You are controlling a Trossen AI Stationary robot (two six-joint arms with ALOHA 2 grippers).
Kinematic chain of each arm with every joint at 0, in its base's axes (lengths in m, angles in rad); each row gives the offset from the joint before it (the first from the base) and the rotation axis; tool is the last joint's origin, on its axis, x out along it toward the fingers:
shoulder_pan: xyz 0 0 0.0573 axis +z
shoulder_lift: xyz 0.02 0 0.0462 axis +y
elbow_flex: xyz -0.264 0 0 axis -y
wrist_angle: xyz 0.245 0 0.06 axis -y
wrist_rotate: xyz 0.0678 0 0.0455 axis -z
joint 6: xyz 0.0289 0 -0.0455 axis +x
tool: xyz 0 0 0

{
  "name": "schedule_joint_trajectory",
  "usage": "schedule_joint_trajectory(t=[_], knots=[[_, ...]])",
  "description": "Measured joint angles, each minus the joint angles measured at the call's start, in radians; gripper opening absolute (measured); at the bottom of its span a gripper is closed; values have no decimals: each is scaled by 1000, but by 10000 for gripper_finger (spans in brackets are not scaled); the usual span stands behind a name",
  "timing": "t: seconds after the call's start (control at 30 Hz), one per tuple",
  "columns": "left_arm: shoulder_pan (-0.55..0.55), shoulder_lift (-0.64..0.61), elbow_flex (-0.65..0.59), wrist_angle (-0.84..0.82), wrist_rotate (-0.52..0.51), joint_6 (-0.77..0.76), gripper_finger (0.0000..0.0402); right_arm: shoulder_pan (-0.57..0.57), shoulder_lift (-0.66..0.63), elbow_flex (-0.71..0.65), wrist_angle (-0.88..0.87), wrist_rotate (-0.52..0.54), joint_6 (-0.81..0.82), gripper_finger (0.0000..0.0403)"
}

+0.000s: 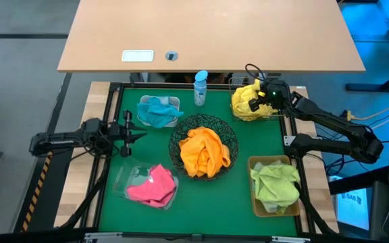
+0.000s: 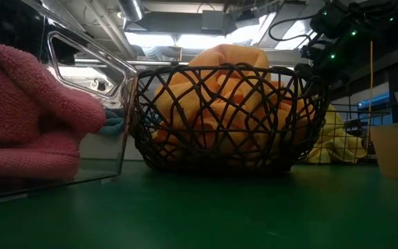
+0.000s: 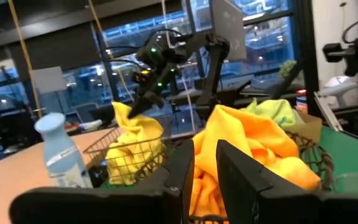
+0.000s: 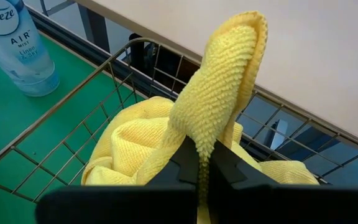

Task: Sort microfiber towel by color & place in baskets
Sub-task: Put the yellow microfiber towel into the square wire basket

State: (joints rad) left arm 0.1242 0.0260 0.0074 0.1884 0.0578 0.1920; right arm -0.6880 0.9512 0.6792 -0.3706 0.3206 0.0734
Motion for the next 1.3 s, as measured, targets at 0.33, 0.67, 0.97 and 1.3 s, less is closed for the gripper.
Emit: schedule_joint_trajectory(t=[0.33, 0.67, 0.97, 1.3], knots=[[0, -24, 0, -50, -21, -20, 64, 0, 0, 0, 0, 4, 0, 5], [0, -24, 0, -49, -30, -127, 64, 0, 0, 0, 0, 8, 0, 5], [0, -23, 0, -170, -33, -111, 64, 0, 0, 0, 1, 8, 0, 87], [0, -24, 0, -175, -52, -120, 64, 0, -10, 1, 2, -36, 0, 174]])
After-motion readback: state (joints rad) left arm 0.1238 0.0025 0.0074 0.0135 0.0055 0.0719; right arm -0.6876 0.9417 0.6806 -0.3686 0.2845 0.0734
